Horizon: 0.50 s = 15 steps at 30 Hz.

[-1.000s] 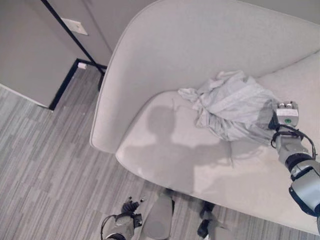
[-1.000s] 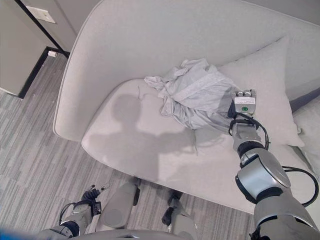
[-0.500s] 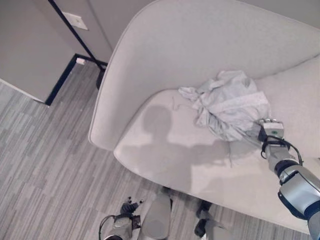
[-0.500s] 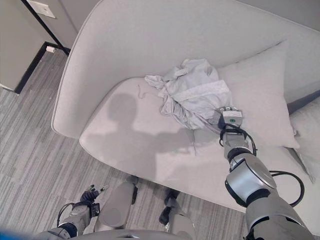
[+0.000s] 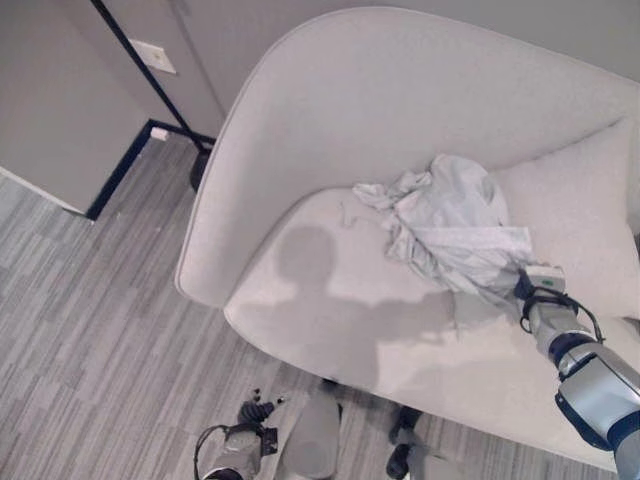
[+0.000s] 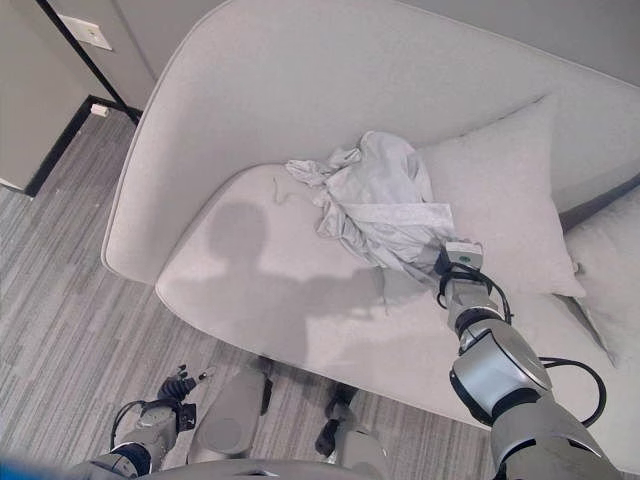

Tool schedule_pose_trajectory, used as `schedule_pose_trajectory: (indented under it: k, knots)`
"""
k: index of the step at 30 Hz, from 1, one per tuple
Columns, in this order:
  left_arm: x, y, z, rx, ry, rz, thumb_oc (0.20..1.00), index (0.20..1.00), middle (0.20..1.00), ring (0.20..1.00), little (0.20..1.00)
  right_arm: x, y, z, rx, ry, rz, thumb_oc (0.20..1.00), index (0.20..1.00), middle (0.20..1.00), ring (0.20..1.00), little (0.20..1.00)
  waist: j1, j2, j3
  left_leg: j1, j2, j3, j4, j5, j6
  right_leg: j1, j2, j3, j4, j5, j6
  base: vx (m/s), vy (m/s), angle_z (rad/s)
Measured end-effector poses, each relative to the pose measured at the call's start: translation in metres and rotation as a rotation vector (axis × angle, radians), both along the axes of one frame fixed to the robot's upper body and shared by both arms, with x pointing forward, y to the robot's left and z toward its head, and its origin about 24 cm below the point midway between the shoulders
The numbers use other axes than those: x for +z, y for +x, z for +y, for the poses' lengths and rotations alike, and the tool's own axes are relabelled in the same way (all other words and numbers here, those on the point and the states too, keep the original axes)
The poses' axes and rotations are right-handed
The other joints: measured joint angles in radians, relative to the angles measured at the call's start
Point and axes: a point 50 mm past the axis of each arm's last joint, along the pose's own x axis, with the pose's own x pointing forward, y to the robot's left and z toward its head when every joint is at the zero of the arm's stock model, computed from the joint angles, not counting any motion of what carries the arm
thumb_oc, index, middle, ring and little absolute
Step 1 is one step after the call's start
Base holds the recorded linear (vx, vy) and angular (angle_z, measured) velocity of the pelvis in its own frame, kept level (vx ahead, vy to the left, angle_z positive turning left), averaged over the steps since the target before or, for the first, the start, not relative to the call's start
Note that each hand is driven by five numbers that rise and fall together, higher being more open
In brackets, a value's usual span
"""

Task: Hang the clothes on the sofa on the clothes rack.

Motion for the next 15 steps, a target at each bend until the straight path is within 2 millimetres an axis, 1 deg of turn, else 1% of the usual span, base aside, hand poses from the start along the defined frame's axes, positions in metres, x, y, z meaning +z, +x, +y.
schedule_pose_trajectory:
  k: [1,2,3,4,5,6,7,8,9,11,12,14,15]
  knots:
    - [0.0,0.0,0.001,0.0,0.002,0.0,1.0,1.0,1.0,1.0,1.0,0.0,0.0,-0.001,-0.045,0.078,-0.032,0.2,0.2,0.2,0.2,0.2,-0.003,-0.001,-0.004,0.001,-0.001,0.001,0.0,0.0,0.0,0.0,-0.002,0.002,0.0,0.001,0.0,0.0,0.0,0.0]
    - [0.0,0.0,0.001,0.001,0.003,0.0,1.0,1.0,1.0,1.0,1.0,-0.001,-0.001,-0.001,-0.069,0.116,-0.044,0.2,0.2,0.2,0.2,0.2,-0.003,-0.002,-0.01,0.001,-0.003,0.002,-0.002,0.0,0.0,0.0,-0.003,0.001,0.0,0.002,0.002,0.0,0.0,0.0]
    - [0.002,0.002,0.003,0.001,0.006,-0.008,1.0,1.0,1.0,1.0,1.0,0.001,0.001,0.0,-0.113,0.216,-0.09,0.2,0.2,0.2,0.2,0.2,-0.011,-0.003,-0.014,0.01,-0.004,0.004,-0.006,-0.002,-0.002,0.004,-0.005,0.003,0.001,0.001,0.001,0.0,0.0,0.0]
    - [0.003,0.0,0.009,0.003,0.02,-0.009,1.0,1.0,1.0,1.0,1.0,0.003,0.005,0.005,-0.187,0.391,-0.174,0.2,0.2,0.2,0.2,0.2,-0.023,-0.004,-0.024,0.028,-0.008,0.008,-0.015,0.0,0.0,0.017,-0.008,0.006,0.0,0.003,0.003,-0.01,-0.008,-0.09]
    - [0.003,-0.002,0.013,0.007,0.029,-0.007,1.0,1.0,1.0,1.0,1.0,0.009,0.01,0.01,-0.215,0.499,-0.237,0.2,0.2,0.2,0.2,0.2,-0.031,-0.008,-0.036,0.037,-0.008,0.016,-0.02,0.0,0.0,0.018,-0.01,0.015,0.001,0.003,0.004,-0.01,-0.004,-0.22]
    - [0.004,-0.004,0.016,0.011,0.037,-0.007,1.0,1.0,1.0,1.0,1.0,0.02,0.019,0.018,-0.212,0.61,-0.321,0.2,0.2,0.2,0.2,0.2,-0.037,-0.011,-0.044,0.051,-0.008,0.029,-0.028,0.001,0.001,0.019,-0.011,0.03,0.001,0.006,0.006,-0.01,0.002,-0.26]
    - [0.004,-0.006,0.018,0.014,0.038,-0.007,1.0,1.0,1.0,1.0,1.0,0.026,0.023,0.024,-0.194,0.658,-0.367,0.2,0.2,0.2,0.2,0.2,-0.045,-0.011,-0.054,0.054,-0.009,0.034,-0.032,0.001,0.002,0.021,-0.011,0.036,-0.002,0.009,0.008,0.0,0.001,-0.21]
    - [0.007,-0.001,0.018,0.011,0.038,-0.027,1.0,1.0,1.0,1.0,1.0,0.037,0.029,0.031,-0.152,0.714,-0.435,0.2,0.2,0.2,0.2,0.2,-0.059,-0.011,-0.073,0.059,-0.009,0.037,-0.033,0.001,0.002,0.025,-0.015,0.038,-0.004,0.01,0.009,0.02,-0.003,-0.09]
    - [0.006,-0.004,0.019,0.016,0.036,-0.027,1.0,1.0,1.0,1.0,1.0,0.046,0.032,0.037,-0.137,0.773,-0.48,0.2,0.2,0.2,0.2,0.2,-0.06,-0.011,-0.073,0.067,-0.009,0.041,-0.036,0.009,0.013,0.03,-0.012,0.04,-0.003,0.011,0.009,0.04,-0.01,-0.12]
    - [0.008,-0.002,0.016,0.017,0.02,-0.051,1.0,1.0,1.0,1.0,1.0,0.07,0.038,0.055,-0.033,0.87,-0.587,0.2,0.2,0.2,0.2,0.2,-0.074,-0.008,-0.075,0.109,-0.009,0.054,-0.058,0.007,0.01,0.057,-0.014,0.052,-0.009,0.012,0.009,0.03,-0.008,-0.14]
    - [0.008,-0.004,0.014,0.015,0.008,-0.057,1.0,1.0,1.0,1.0,1.0,0.086,0.039,0.067,0.05,0.912,-0.648,0.2,0.2,0.2,0.2,0.2,-0.083,-0.003,-0.085,0.136,-0.011,0.055,-0.069,0.006,0.009,0.084,-0.016,0.051,-0.017,0.011,0.009,0.04,-0.013,-0.05]
    - [0.008,-0.004,0.012,0.015,0.004,-0.054,1.0,1.0,1.0,1.0,1.0,0.095,0.038,0.071,0.079,0.932,-0.699,0.2,0.2,0.2,0.2,0.2,-0.084,-0.001,-0.104,0.158,-0.011,0.057,-0.08,0.005,0.007,0.104,-0.015,0.052,-0.024,0.008,0.007,0.05,-0.017,-0.02]
    - [0.007,-0.004,0.011,0.018,0.0,-0.05,1.0,1.0,1.0,1.0,1.0,0.103,0.037,0.072,0.103,0.955,-0.733,0.2,0.2,0.2,0.2,0.2,-0.088,0.004,-0.121,0.174,-0.011,0.057,-0.089,0.008,0.011,0.116,-0.015,0.051,-0.026,0.006,0.006,0.04,-0.018,0.01]
